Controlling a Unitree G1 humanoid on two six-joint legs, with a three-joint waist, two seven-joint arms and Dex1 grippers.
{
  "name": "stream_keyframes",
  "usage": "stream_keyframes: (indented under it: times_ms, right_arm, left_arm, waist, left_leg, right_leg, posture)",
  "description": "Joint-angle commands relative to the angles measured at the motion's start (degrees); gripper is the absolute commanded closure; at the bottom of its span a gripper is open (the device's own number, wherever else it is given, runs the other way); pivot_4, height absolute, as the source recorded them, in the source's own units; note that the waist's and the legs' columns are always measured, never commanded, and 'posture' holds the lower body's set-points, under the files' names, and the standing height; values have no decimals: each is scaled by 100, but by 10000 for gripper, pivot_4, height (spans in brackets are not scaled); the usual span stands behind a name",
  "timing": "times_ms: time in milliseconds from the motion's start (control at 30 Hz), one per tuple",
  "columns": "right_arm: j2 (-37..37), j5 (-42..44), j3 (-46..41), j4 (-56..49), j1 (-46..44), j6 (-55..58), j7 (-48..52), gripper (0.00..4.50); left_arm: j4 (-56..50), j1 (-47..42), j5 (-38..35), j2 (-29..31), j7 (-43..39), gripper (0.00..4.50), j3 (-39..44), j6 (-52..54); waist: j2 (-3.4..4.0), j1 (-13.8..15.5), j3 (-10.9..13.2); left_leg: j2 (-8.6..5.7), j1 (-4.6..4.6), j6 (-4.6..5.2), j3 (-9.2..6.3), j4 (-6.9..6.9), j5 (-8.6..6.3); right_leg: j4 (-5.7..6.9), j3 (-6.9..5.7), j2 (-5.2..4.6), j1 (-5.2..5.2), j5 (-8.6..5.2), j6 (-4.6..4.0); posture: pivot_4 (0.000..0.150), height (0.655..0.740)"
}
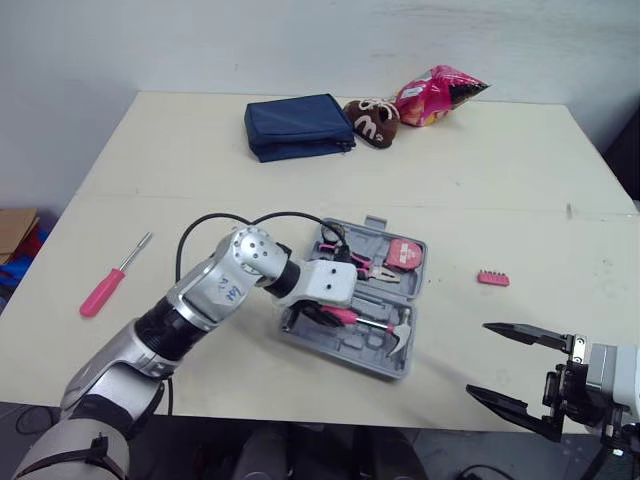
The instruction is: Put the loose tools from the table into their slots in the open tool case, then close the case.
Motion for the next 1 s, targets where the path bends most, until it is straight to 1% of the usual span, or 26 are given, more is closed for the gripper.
stream_keyframes:
  times_ms: [33,167,333,633,700,733,800,833,900,1000]
  right_arm:
    - [56,31,-55,-169,50,-129,1,0]
    - [83,19,-37,-188,52,-156,-8,0]
    - [119,9,-2,-201,42,-187,-54,0]
    - [177,-31,43,-217,47,-243,-114,0]
    - [193,-42,42,-211,60,-268,-111,0]
    - [197,-43,38,-207,62,-274,-115,0]
    - [201,-41,20,-192,76,-292,-105,0]
    - [200,-34,2,-174,92,-303,-90,0]
    - [191,-23,-9,-157,107,-315,-89,0]
    - [177,3,16,-190,71,-281,-153,0]
  left_arm:
    - [92,-223,198,-59,-124,39286,-22,-228]
    - [316,-382,504,-116,-241,39286,-183,-290]
    - [423,-451,651,-240,-370,39286,-227,-283]
    - [572,-445,1017,-335,-253,39286,-194,50]
    - [505,-401,957,-322,-217,28999,-79,-168]
    - [439,-382,850,-326,-258,26423,-5,-265]
    - [304,-362,699,-297,-368,17527,90,-356]
    - [185,-341,510,-310,-447,12861,227,-261]
    - [29,-276,202,-384,-464,12861,500,-143]
    - [-3,-9,-185,-555,-255,12861,923,-234]
  waist:
    - [0,-9,0]
    - [0,-1,0]
    - [0,-2,0]
    - [0,-3,0]
    - [0,-7,0]
    - [0,-10,0]
    - [0,-12,0]
    - [0,-12,0]
    - [0,-7,0]
    - [1,-7,0]
  left_leg:
    - [2,0,-1,0,0,1]
    - [2,1,-7,-1,0,5]
    - [1,1,-5,-1,5,4]
    - [1,1,-4,-2,10,4]
    - [1,1,-4,-2,11,4]
    - [2,1,-4,-2,12,4]
    - [4,2,-5,-2,12,4]
    - [4,2,-5,-2,11,4]
    - [4,2,-6,-2,10,5]
    - [3,0,-5,-2,19,5]
  right_leg:
    - [0,0,0,0,-1,-1]
    - [4,-6,9,-1,-2,-4]
    - [7,-4,8,0,-2,-4]
    - [11,-5,7,1,-2,-4]
    - [13,-4,7,1,-2,-4]
    - [14,-4,7,1,-2,-4]
    - [15,-3,1,1,-2,-4]
    - [15,-3,1,1,-2,-4]
    - [15,-5,3,1,-2,-4]
    - [17,-4,0,2,-2,-4]
  posture:
    - [1500,7400]
    - [1500,7400]
    - [1500,7400]
    - [1500,7400]
    - [1500,7400]
    - [1500,7400]
    - [1500,7400]
    - [1500,7400]
    - [1500,7400]
    - [1500,7400]
